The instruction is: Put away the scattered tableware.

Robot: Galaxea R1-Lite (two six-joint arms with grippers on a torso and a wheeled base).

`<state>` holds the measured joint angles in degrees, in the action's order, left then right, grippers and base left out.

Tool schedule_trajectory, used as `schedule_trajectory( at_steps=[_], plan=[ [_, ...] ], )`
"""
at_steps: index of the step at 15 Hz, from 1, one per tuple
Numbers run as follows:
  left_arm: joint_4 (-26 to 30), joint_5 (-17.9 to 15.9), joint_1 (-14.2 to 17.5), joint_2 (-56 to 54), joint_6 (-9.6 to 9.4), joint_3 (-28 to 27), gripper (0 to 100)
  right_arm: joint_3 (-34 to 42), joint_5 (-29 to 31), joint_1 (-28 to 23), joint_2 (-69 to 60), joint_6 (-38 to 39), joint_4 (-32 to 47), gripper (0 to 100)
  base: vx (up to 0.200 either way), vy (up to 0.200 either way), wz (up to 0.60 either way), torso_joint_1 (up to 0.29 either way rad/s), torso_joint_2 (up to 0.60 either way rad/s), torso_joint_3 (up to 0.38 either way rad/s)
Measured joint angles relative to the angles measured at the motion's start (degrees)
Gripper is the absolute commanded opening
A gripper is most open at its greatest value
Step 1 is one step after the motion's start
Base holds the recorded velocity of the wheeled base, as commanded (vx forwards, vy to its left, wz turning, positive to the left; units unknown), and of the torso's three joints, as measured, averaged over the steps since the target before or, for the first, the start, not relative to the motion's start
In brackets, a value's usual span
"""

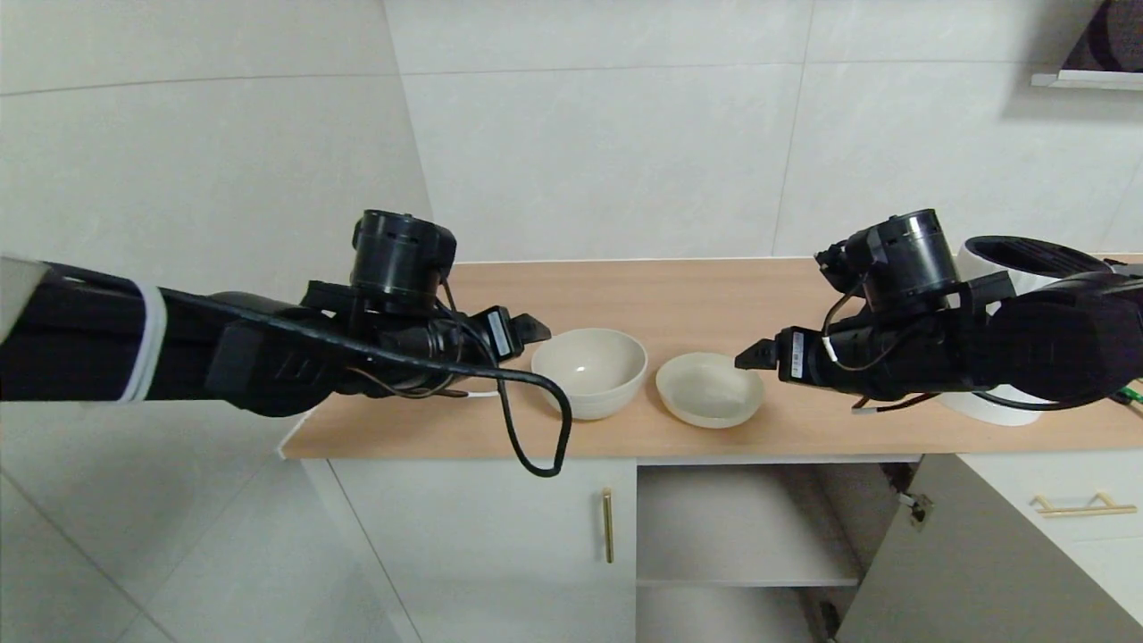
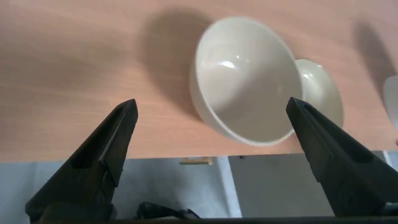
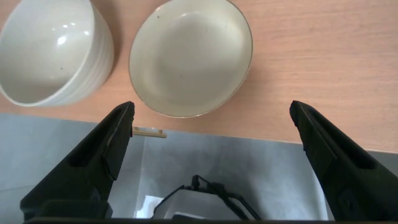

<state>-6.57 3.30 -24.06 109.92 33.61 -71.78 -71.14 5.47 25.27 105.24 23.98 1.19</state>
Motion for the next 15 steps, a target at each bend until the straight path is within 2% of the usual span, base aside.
schedule_trajectory(
  at_steps=[2,5,12,13,15],
  plan=[
    [0.09,0.2,-0.95,2.89,1.07,-1.12,100,0.09,-0.04,0.02,0.22,-0.01,0.0,100,0.0,0.0,0.0,0.0,0.0,0.0],
    [0.09,0.22,-1.48,7.02,4.86,-3.63,100,0.26,-0.01,0.46,0.4,0.13,-0.99,100,0.0,0.0,0.0,0.0,0.0,0.0],
    [0.09,0.2,-1.56,10.31,5.39,-5.1,100,0.3,-0.06,0.83,0.66,0.38,-1.19,100,0.0,0.0,0.0,0.0,0.0,0.0],
    [0.09,0.2,-1.58,10.5,5.39,-5.1,0,0.3,-0.06,0.83,0.66,0.38,-1.19,100,0.0,0.0,0.0,0.0,0.0,0.0],
    [0.09,0.2,-1.56,10.83,5.41,-5.12,0,0.23,-0.09,0.83,0.62,0.38,-1.19,100,0.0,0.0,0.0,0.0,0.0,0.0]
  ],
)
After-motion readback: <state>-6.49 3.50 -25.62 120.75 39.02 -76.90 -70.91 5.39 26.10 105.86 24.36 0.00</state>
